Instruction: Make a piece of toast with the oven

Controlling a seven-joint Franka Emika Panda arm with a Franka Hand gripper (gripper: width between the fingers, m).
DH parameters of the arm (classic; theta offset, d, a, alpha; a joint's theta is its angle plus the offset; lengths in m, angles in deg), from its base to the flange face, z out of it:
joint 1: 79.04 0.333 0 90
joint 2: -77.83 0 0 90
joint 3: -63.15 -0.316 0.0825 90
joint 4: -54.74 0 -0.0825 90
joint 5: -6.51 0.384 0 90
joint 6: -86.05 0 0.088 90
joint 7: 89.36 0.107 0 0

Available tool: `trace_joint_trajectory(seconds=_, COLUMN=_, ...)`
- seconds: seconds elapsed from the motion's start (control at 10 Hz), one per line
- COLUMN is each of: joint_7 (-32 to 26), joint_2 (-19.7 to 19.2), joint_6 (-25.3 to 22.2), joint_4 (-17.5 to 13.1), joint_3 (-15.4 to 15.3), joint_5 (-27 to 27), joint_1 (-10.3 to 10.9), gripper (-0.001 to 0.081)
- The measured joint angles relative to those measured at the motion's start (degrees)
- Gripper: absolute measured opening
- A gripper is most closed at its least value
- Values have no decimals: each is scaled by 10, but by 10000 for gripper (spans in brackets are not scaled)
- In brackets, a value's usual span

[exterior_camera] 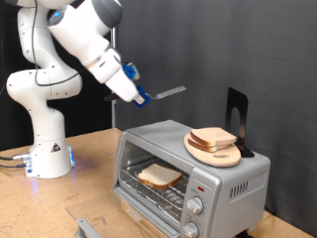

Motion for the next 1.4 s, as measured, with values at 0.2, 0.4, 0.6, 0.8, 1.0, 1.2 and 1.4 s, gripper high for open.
trace_joint_trajectory(seconds=0.2, joint_7=28, joint_2=-9, joint_6=36, joint_4=1, joint_3=-46, joint_5=11, joint_1=11, gripper=365)
trace_joint_trajectory(seconds=0.4, joint_7=55, joint_2=-29, joint_6=81, joint_4=1, joint_3=-90, joint_5=20, joint_1=19, gripper=365)
trace_joint_trajectory(seconds=0.6, joint_7=74, joint_2=-61, joint_6=123, joint_4=-2, joint_3=-126, joint_5=21, joint_1=21, gripper=365)
trace_joint_trajectory(seconds=0.8, joint_7=76, joint_2=-93, joint_6=153, joint_4=-5, joint_3=-146, joint_5=27, joint_1=21, gripper=365)
trace_joint_trajectory(seconds=1.0, joint_7=73, joint_2=-117, joint_6=168, joint_4=-6, joint_3=-153, joint_5=36, joint_1=21, gripper=365)
trace_joint_trajectory(seconds=1.2, joint_7=60, joint_2=-127, joint_6=170, joint_4=-8, joint_3=-153, joint_5=47, joint_1=21, gripper=365)
trace_joint_trajectory(seconds=1.4, joint_7=53, joint_2=-128, joint_6=169, joint_4=-8, joint_3=-153, joint_5=52, joint_1=21, gripper=423)
